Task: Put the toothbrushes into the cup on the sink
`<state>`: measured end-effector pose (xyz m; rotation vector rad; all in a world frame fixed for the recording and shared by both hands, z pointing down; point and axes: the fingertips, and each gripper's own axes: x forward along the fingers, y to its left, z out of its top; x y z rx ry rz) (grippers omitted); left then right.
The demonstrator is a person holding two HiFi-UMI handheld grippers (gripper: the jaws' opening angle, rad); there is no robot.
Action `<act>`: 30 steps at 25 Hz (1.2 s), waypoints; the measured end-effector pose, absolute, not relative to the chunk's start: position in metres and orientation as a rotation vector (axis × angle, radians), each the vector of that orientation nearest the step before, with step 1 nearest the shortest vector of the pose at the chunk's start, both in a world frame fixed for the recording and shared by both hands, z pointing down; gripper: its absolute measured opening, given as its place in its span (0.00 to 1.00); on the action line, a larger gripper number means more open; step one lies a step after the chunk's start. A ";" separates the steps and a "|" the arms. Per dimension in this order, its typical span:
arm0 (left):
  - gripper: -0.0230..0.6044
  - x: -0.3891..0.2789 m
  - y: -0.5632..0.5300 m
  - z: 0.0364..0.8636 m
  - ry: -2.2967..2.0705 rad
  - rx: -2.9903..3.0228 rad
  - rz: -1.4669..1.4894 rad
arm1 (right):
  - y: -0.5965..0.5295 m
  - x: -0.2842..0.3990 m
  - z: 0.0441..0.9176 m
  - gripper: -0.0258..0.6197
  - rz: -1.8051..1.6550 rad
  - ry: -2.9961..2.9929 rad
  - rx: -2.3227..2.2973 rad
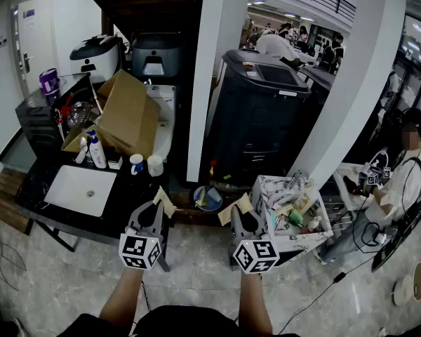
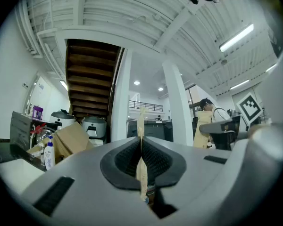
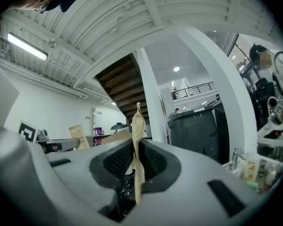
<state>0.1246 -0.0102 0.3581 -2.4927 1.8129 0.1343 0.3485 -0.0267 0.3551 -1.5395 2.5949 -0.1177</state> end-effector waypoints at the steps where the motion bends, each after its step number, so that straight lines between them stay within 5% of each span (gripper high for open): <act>1: 0.04 0.128 -0.010 0.360 1.813 -2.496 0.136 | -0.026 0.352 0.358 0.11 -0.124 2.596 -1.540; 30: 0.04 0.159 0.035 0.376 1.960 -2.372 0.040 | -0.012 0.378 0.383 0.11 -0.268 2.622 -1.297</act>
